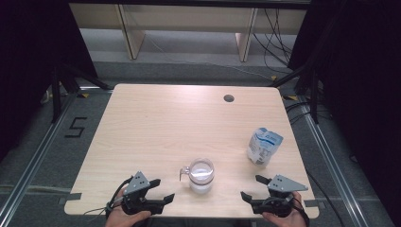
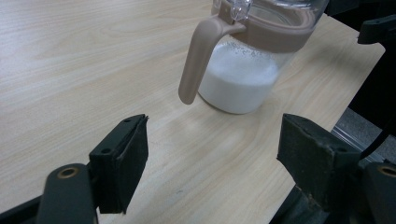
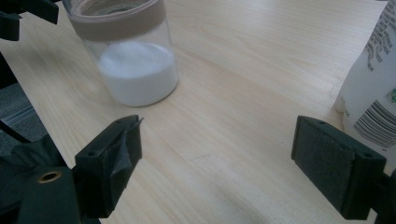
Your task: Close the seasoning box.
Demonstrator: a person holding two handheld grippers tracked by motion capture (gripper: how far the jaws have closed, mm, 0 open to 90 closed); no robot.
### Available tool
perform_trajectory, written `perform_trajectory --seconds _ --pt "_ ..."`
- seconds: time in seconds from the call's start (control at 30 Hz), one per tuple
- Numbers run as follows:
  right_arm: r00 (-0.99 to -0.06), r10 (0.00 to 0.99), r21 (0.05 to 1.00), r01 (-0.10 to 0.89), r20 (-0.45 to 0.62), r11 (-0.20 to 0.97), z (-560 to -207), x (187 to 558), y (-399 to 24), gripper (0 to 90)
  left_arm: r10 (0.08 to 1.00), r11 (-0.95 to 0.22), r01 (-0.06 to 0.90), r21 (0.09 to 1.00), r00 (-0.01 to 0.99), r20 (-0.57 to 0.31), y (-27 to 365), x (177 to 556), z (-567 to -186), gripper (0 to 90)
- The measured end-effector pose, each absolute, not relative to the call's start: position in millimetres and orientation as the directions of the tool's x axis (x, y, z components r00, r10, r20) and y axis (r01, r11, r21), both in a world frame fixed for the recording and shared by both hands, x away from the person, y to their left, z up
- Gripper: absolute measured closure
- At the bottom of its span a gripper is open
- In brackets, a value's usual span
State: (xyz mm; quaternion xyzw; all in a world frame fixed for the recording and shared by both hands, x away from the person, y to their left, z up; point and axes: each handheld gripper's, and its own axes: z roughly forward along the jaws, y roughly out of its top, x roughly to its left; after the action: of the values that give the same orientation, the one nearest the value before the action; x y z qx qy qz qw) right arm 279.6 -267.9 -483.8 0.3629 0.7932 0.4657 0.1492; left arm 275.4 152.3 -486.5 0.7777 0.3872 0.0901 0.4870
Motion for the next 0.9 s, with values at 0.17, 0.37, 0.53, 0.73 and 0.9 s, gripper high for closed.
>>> perform_trajectory --seconds 0.17,0.37,0.53,0.73,0.9 --pt "-0.706 0.701 0.85 0.43 0.106 0.305 -484.7 277.6 -267.0 15.9 0.681 -0.247 0.508 0.825 0.697 -0.226 153.3 274.5 -489.6 24.0" --pt "-0.698 0.706 0.832 0.459 0.12 0.312 -486.4 272.5 -266.0 15.9 0.682 -0.267 0.515 0.815 0.698 -0.218 152.7 271.5 -493.6 23.8" --pt "-0.709 0.697 0.822 0.459 0.111 0.336 -489.3 270.2 -266.2 15.9 0.688 -0.247 0.525 0.814 0.687 -0.233 151.3 269.0 -498.6 23.8" --pt "-0.704 0.699 0.814 0.474 0.121 0.336 -492.3 266.7 -265.1 15.8 0.689 -0.27 0.521 0.81 0.692 -0.215 151.8 267.2 -501.3 23.8" --pt "-0.712 0.696 0.813 0.46 0.098 0.357 -493.6 265.3 -263.7 15.9 0.691 -0.259 0.53 0.807 0.686 -0.229 150.3 266.7 -502.7 23.6"
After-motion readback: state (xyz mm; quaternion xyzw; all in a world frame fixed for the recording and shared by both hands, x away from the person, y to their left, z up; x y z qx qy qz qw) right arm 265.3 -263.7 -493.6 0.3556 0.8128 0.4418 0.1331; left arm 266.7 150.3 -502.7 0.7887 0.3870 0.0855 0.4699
